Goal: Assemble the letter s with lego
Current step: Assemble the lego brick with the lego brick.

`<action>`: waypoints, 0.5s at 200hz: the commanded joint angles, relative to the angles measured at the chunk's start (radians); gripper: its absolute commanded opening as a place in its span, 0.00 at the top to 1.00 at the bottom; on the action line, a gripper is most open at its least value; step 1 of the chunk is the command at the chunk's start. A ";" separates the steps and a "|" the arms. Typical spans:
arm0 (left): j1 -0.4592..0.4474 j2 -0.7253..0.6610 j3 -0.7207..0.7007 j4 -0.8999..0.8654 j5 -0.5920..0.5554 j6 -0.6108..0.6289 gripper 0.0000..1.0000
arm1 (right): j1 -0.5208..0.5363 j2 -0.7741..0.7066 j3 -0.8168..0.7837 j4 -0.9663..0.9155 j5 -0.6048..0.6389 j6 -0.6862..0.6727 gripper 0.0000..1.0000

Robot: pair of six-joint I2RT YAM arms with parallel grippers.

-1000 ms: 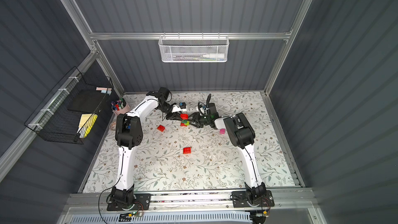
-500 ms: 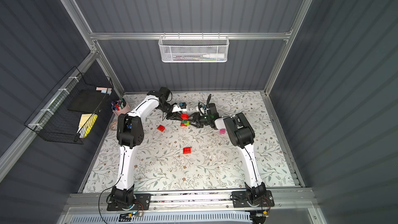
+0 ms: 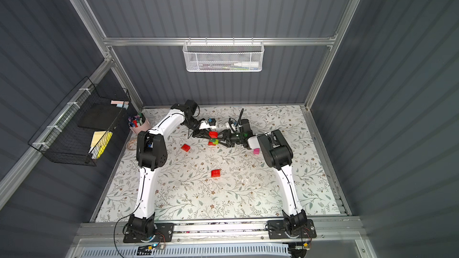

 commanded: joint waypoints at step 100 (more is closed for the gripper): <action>-0.010 0.078 0.061 -0.084 -0.058 0.019 0.79 | -0.010 0.088 -0.049 -0.175 0.062 -0.020 0.46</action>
